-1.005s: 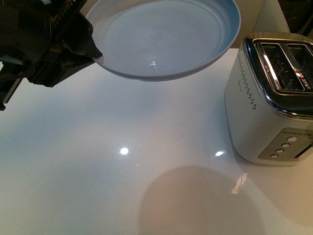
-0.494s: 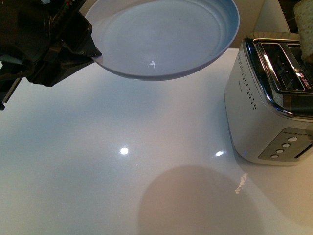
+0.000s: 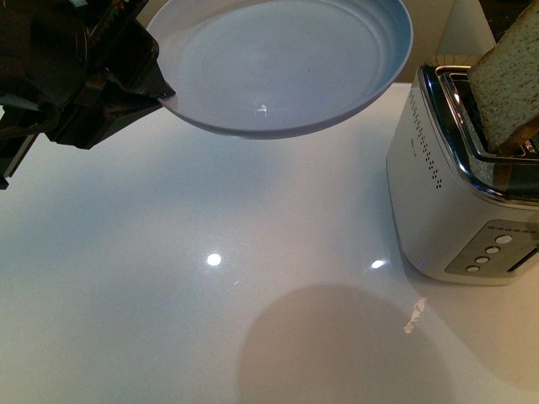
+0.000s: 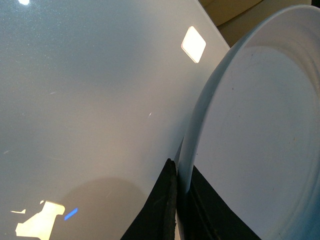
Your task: Left arm holds plate, right arm toasts bread
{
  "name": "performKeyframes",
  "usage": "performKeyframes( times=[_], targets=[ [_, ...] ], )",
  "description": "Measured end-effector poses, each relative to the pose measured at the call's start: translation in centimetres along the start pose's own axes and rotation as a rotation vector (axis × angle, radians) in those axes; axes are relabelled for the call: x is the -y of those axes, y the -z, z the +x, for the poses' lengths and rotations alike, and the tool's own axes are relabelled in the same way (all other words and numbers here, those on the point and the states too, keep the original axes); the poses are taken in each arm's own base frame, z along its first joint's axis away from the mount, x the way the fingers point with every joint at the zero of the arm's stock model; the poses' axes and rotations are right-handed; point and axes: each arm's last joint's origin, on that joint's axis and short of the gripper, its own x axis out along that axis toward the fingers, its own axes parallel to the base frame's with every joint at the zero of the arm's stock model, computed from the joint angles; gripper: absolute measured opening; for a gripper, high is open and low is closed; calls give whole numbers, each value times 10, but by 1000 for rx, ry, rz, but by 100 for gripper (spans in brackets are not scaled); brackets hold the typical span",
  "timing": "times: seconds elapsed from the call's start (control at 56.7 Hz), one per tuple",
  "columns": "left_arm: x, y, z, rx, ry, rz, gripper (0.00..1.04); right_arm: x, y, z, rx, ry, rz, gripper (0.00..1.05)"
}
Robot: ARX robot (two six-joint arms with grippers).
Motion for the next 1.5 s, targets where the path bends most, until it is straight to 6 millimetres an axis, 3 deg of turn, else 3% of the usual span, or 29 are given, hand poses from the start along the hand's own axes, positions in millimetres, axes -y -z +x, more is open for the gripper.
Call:
performKeyframes(
  times=[0.547,0.952,0.988,1.146,1.235,1.376,1.499],
  targets=[
    [0,0,0,0,0,0,3,-9,3,20,-98,7,-17,3],
    [0,0,0,0,0,0,3,-14,31,47,-201,13,-25,4],
    [0,0,0,0,0,0,3,-14,32,47,-199,11,-23,7],
    [0,0,0,0,0,0,3,-14,35,39,-190,4,-26,41],
    [0,0,0,0,0,0,3,-13,30,30,-165,-7,-33,53],
    [0,0,0,0,0,0,3,-6,17,5,-109,-47,-31,72],
    [0,0,0,0,0,0,3,12,4,-29,-43,-63,-26,91]
  ],
)
